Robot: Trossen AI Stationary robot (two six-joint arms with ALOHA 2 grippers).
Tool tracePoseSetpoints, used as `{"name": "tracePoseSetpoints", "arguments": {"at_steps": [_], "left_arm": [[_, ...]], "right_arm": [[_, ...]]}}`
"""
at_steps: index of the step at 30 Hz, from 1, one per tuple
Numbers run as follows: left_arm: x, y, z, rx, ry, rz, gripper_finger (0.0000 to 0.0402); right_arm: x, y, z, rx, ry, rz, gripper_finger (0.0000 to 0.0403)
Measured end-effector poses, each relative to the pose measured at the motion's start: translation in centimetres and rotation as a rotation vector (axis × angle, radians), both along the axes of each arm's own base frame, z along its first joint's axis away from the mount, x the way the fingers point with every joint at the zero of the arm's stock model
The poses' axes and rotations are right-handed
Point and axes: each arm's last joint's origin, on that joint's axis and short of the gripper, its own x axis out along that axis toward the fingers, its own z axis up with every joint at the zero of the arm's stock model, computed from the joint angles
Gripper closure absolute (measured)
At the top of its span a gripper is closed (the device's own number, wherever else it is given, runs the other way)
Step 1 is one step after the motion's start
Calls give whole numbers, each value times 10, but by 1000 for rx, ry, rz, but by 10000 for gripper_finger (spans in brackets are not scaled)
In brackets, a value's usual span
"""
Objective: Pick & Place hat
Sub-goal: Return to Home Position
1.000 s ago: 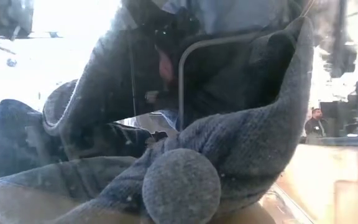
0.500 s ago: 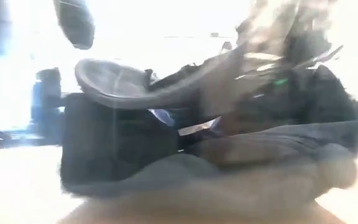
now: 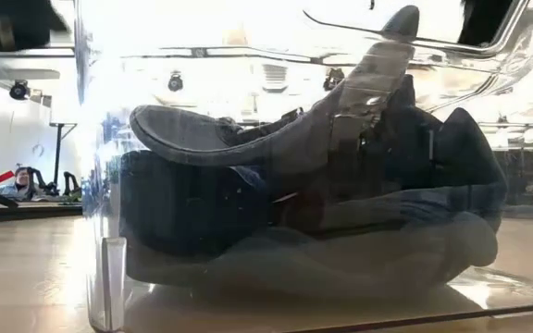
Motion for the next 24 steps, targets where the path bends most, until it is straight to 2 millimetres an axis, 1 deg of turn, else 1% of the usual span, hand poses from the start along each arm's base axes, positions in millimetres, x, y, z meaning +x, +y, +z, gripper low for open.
{"name": "tracePoseSetpoints", "arguments": {"at_steps": [3,5,6,8,9,11,13,14,16,18,21,24], "left_arm": [[-16,11,25,4,-105,58,216],[-25,20,40,-64,-163,118,216],[-28,24,46,-77,-207,153,216],[-33,31,57,-36,-309,208,216],[-33,33,62,3,-366,233,216],[-33,37,69,77,-453,236,216],[-29,42,69,122,-509,216,216],[-25,44,68,126,-545,209,216],[-17,48,59,147,-613,156,216],[-7,55,48,148,-699,74,216],[1,76,34,128,-841,-68,216],[-4,100,30,116,-950,-148,216]], "right_arm": [[-25,-4,21,-60,-93,18,170],[-37,-11,34,-36,-146,12,170],[-43,-16,41,8,-176,-11,170],[-56,-24,54,93,-236,-57,170],[-61,-28,60,108,-274,-56,170],[-67,-30,70,106,-382,4,170],[-69,-30,74,126,-484,64,170],[-68,-29,74,142,-530,89,170],[-63,-24,67,181,-620,132,170],[-57,-18,52,222,-689,195,170],[-47,-17,31,246,-782,196,170],[-47,-27,23,188,-863,164,170]]}}
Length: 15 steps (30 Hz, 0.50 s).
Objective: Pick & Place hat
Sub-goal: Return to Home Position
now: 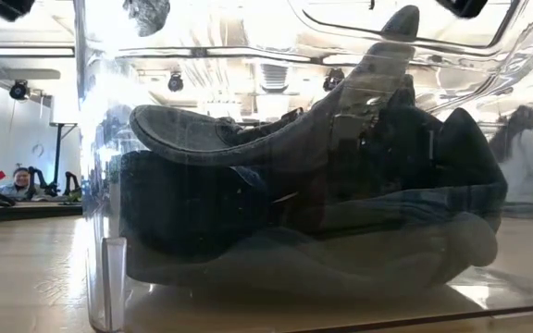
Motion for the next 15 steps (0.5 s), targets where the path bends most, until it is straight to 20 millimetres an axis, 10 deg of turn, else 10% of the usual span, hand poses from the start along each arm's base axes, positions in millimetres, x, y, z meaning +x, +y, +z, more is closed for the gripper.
{"name": "tracePoseSetpoints", "arguments": {"at_steps": [15], "left_arm": [[-89,55,-33,9,61,40,216]], "right_arm": [[-27,-46,-17,-76,-40,-317,170]]}}
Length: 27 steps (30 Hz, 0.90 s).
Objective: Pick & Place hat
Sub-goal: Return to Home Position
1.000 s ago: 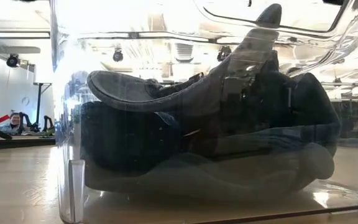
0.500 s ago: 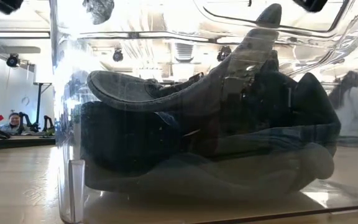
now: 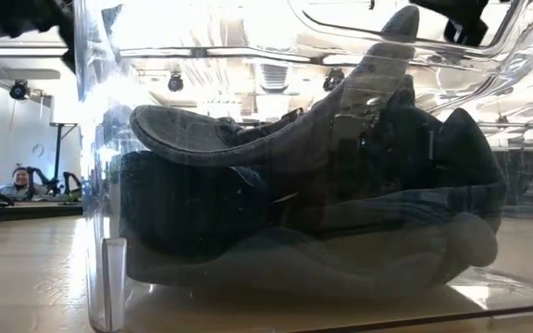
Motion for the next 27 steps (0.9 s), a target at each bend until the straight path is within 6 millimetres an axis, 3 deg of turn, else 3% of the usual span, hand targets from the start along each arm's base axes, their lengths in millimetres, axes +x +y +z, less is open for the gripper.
{"name": "tracePoseSetpoints", "arguments": {"at_steps": [8,16,18,21,27], "left_arm": [[-19,6,-21,-33,-12,52,216],[-26,16,-43,-379,-16,316,216],[-27,16,-41,-302,-37,303,216],[-28,10,-42,-64,-50,124,216],[-29,7,-42,75,-79,28,216]], "right_arm": [[-5,-2,-11,-152,88,8,170],[-12,-5,-31,-172,131,14,170],[-15,-6,-37,-172,117,14,170],[-18,-8,-48,-174,56,20,170],[-27,-10,-78,-166,-44,41,170]]}}
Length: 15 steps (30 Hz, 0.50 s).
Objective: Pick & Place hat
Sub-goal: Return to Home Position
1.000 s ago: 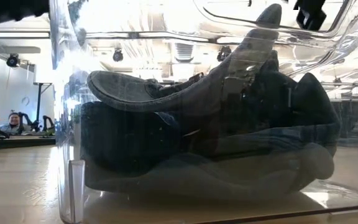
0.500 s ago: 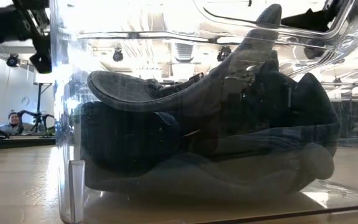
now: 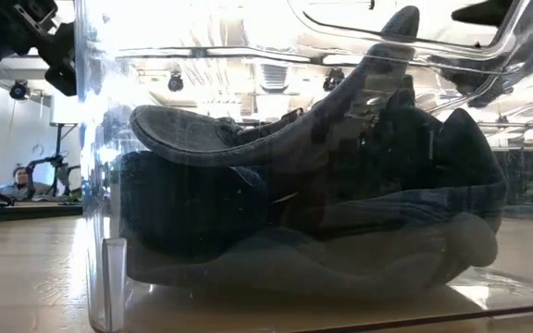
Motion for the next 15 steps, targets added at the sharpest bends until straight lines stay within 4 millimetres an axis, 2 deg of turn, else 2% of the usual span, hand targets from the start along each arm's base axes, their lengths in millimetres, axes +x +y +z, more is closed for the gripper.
{"name": "tracePoseSetpoints", "arguments": {"at_steps": [5,15], "left_arm": [[1,3,-7,41,60,77,216],[1,4,-11,47,104,100,216]], "right_arm": [[-8,-3,-23,34,-49,1,170],[-12,-5,-23,59,-44,19,170]]}}
